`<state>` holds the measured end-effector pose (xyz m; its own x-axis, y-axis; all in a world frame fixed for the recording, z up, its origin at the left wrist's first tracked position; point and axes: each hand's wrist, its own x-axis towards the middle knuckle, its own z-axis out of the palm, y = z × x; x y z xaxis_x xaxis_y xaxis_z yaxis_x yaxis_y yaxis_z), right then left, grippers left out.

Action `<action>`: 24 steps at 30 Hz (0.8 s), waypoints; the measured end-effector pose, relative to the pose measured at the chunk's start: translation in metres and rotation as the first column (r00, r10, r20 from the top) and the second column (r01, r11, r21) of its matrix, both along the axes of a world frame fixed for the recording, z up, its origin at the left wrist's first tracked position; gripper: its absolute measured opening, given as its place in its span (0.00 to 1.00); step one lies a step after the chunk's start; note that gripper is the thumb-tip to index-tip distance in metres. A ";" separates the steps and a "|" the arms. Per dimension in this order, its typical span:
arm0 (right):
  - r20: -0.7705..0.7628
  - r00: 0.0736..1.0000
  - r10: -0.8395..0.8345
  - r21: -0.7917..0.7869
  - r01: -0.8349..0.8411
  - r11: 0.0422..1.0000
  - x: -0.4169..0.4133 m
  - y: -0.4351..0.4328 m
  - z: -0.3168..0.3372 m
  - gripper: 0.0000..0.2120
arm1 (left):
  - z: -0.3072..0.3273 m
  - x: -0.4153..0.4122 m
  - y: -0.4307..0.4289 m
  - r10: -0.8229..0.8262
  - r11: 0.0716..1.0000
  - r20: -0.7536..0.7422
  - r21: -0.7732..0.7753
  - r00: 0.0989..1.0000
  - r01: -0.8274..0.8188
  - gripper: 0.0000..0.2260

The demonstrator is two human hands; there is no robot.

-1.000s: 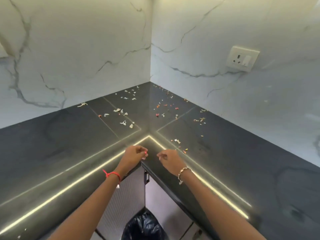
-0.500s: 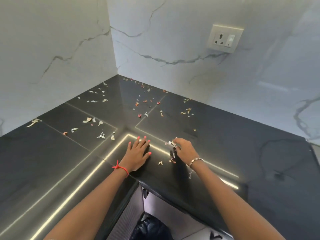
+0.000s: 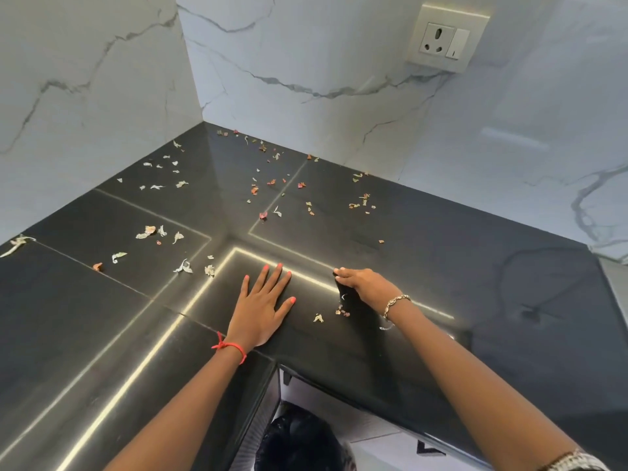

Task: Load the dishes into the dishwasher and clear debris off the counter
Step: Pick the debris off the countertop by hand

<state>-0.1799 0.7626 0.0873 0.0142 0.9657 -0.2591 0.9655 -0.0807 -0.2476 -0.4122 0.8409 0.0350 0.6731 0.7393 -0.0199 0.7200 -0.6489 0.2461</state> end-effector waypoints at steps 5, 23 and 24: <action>-0.126 0.990 -0.066 0.052 0.073 0.996 0.021 -0.016 0.001 0.18 | -0.001 0.000 0.000 0.002 1.000 0.040 -0.019 0.999 -0.001 0.36; -0.070 0.981 -0.182 0.307 0.195 0.932 -0.008 -0.039 -0.024 0.12 | 0.002 0.000 -0.001 0.029 0.999 0.054 -0.037 0.998 -0.027 0.39; -0.062 0.980 -0.187 0.303 0.197 0.933 -0.010 -0.038 -0.025 0.12 | 0.002 0.000 -0.001 0.030 0.999 0.054 -0.038 0.998 -0.028 0.39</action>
<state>-0.1901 0.7242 0.0627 0.2038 0.9780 0.0450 0.9304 -0.1792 -0.3196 -0.4121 0.8400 0.0370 0.6525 0.7577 -0.0113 0.7228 -0.6179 0.3095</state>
